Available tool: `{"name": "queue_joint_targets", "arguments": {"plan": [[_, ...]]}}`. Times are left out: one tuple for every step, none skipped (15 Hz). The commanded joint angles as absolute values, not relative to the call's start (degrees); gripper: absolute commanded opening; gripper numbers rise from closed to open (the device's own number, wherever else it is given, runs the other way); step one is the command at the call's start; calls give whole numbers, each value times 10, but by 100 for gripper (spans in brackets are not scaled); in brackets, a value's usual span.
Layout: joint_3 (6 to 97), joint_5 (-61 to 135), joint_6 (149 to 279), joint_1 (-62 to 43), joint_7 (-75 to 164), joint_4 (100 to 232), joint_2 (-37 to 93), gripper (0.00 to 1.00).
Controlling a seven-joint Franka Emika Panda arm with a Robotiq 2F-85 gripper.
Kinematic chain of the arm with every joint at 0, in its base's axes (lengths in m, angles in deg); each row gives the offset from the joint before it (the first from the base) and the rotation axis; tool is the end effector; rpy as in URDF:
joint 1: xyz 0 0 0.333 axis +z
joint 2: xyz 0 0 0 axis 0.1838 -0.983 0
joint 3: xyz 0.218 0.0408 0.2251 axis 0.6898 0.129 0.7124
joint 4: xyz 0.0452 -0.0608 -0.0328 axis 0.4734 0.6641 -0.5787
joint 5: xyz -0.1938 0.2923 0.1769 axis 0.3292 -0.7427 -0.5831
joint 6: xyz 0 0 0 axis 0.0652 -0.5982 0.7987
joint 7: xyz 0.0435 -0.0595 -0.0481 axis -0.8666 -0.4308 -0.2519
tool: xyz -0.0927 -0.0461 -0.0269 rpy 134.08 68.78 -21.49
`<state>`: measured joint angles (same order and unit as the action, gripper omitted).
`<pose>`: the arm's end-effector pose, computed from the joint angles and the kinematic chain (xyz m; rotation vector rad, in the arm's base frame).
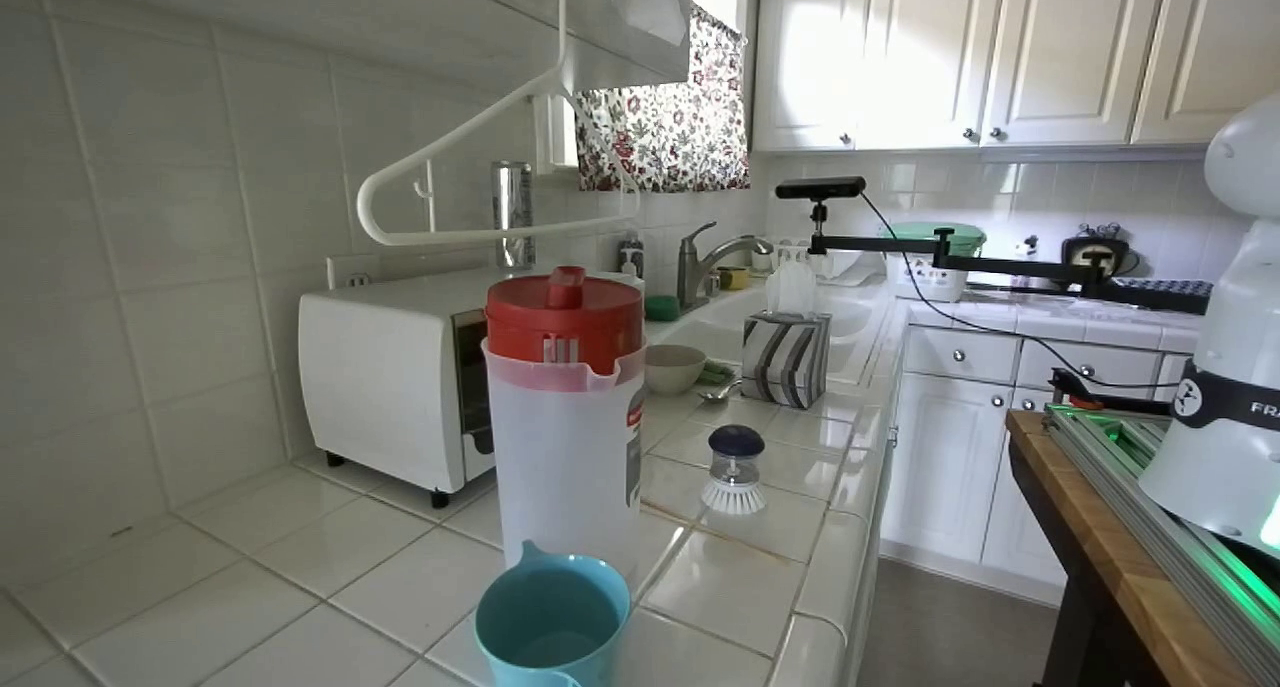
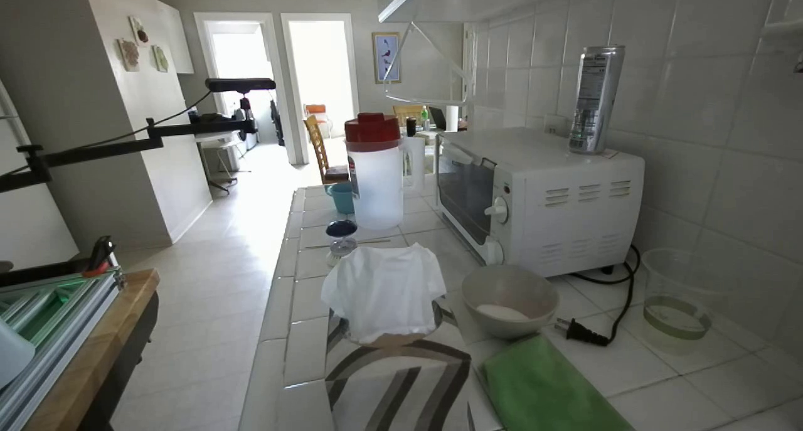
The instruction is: Wipe the cabinet door with the white cloth
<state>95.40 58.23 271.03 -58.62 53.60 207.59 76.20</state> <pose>0.4674 0.0549 0.6385 2.0783 0.3363 1.6771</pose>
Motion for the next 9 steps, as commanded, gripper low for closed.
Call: {"name": "queue_joint_targets", "arguments": {"plan": [[957, 588, 2720, -600, 527, 2062, 770, 0], [956, 588, 2721, -602, 527, 2060, 773, 0], [956, 588, 2720, -603, 527, 2055, 776, 0], [955, 588, 2720, -604, 527, 2052, 779, 0], [954, 588, 2722, -605, 527, 2049, 782, 0], [952, 588, 2721, -605, 527, 2045, 785, 0], [952, 588, 2722, -608, 527, 2042, 789, 0], [953, 587, 2724, -615, 528, 2037, 792, 0], [951, 587, 2724, -615, 528, 2033, 788, 0]]}}
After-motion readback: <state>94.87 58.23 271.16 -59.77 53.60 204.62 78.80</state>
